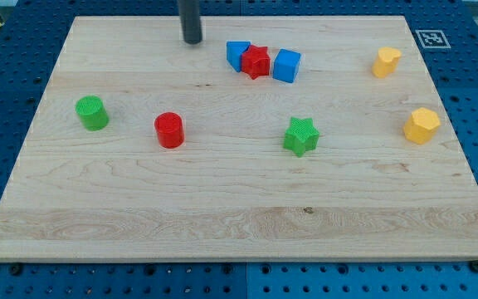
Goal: Slide the yellow heart left and down a bit
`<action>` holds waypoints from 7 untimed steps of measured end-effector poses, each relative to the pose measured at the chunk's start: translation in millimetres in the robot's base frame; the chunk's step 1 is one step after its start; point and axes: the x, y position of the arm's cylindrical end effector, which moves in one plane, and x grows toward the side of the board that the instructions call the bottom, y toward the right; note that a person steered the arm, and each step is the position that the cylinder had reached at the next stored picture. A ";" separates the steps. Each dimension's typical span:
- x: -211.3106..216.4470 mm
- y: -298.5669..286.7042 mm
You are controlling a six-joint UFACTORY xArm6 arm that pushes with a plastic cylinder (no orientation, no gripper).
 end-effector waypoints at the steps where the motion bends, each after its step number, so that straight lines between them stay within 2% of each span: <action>1: 22.0 34.3; 2: 50.5 44.8; 3: 52.6 44.8; 4: 20.0 45.9; 5: -1.7 99.1; 7: 6.2 315.6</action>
